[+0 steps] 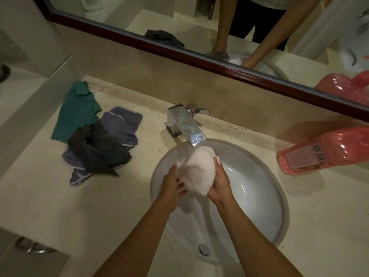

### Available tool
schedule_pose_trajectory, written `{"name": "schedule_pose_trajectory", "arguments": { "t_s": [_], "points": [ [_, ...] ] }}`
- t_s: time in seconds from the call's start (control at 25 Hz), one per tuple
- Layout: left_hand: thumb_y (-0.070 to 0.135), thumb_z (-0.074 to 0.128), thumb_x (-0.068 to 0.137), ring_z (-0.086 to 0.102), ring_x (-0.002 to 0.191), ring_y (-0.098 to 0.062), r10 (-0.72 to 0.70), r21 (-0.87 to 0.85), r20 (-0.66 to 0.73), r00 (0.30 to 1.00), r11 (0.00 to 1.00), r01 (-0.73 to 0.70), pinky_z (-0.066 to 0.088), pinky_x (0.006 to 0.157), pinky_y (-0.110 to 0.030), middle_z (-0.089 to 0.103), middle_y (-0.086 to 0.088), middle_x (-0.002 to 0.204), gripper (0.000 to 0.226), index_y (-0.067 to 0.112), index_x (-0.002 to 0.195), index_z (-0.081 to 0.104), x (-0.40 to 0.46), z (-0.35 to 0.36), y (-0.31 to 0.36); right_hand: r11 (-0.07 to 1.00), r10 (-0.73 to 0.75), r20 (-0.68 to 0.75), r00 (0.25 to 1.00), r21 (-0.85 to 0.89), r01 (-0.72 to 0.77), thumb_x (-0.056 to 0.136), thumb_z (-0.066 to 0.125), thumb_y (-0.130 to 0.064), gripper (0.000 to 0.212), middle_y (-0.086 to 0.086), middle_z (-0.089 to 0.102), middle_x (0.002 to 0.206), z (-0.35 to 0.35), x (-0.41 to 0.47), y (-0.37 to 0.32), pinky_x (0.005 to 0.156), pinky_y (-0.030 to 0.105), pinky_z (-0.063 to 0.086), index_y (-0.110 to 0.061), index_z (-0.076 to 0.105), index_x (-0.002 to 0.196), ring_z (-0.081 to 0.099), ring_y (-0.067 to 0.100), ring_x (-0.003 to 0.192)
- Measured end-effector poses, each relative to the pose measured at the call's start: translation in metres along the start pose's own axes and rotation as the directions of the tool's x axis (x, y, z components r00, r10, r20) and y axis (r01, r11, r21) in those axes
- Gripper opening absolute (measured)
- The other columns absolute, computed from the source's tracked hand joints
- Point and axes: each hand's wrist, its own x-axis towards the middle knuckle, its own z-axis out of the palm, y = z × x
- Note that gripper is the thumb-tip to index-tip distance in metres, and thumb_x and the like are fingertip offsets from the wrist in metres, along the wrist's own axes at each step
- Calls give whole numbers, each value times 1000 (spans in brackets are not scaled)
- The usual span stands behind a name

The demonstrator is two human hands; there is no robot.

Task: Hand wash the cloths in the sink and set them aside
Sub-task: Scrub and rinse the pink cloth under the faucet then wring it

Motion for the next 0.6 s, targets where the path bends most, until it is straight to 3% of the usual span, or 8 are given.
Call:
{"name": "schedule_pose_trajectory", "arguments": {
  "t_s": [0.08, 0.16, 0.24, 0.36, 0.48, 0.52, 0.6],
  "points": [
    [60, 46, 99, 67, 108, -32, -39, -190, 134, 990, 980, 64, 55, 83, -43, 70, -14, 120, 53, 16, 125, 61, 0, 15, -2, 1000, 16, -12, 1000, -25, -16, 104, 52, -30, 33, 12, 67, 129, 1, -3, 3, 93, 53, 53, -27, 60, 136, 66, 36, 111],
    [65, 44, 97, 69, 109, -33, -33, -269, 171, 985, 960, 79, 55, 86, -44, 72, -14, 121, 60, 20, 131, 64, 3, 25, -2, 995, -45, -57, 997, -88, 40, 102, 56, -30, 31, 10, 69, 125, -2, -6, 2, 84, 45, 56, -25, 62, 132, 69, 31, 106],
    [66, 46, 95, 73, 101, -31, 0, -297, 145, 989, 954, 43, 57, 83, -42, 74, -13, 115, 60, 20, 126, 68, 3, 28, 0, 940, -197, -113, 974, -304, 154, 101, 57, -31, 23, 5, 70, 122, -2, -7, -5, 76, 33, 57, -26, 66, 121, 69, 22, 105],
    [63, 59, 86, 71, 107, -25, 148, -156, 145, 978, 980, -125, 56, 93, -43, 69, -13, 128, 61, 17, 127, 67, 4, 28, 0, 744, -326, -132, 936, -647, 168, 105, 47, -35, 22, -2, 63, 129, 2, 1, -3, 79, 25, 52, -34, 61, 122, 62, 14, 112],
    [62, 65, 76, 46, 138, -20, 277, 149, 186, 943, 940, -306, 40, 113, -48, 45, -2, 153, 85, 13, 144, 51, -2, 38, -3, 755, -142, -92, 986, -654, 48, 108, 31, -48, 41, -4, 49, 147, 15, 15, 20, 109, 38, 42, -41, 42, 147, 50, 12, 131],
    [57, 67, 80, 50, 135, -21, 337, 213, 143, 931, 908, -361, 44, 110, -47, 47, -2, 152, 77, 19, 144, 49, 3, 38, -4, 799, -113, -79, 990, -600, 43, 107, 33, -49, 41, -6, 52, 143, 16, 17, 25, 107, 37, 45, -43, 41, 146, 54, 11, 128],
    [47, 64, 94, 63, 114, -19, 419, 244, 10, 908, 880, -408, 54, 96, -38, 60, -4, 139, 52, 26, 140, 53, 16, 32, -5, 851, -126, -80, 989, -520, 66, 106, 42, -45, 29, -17, 58, 124, 14, 19, 31, 85, 24, 54, -51, 48, 133, 61, 1, 107]
  ]
}}
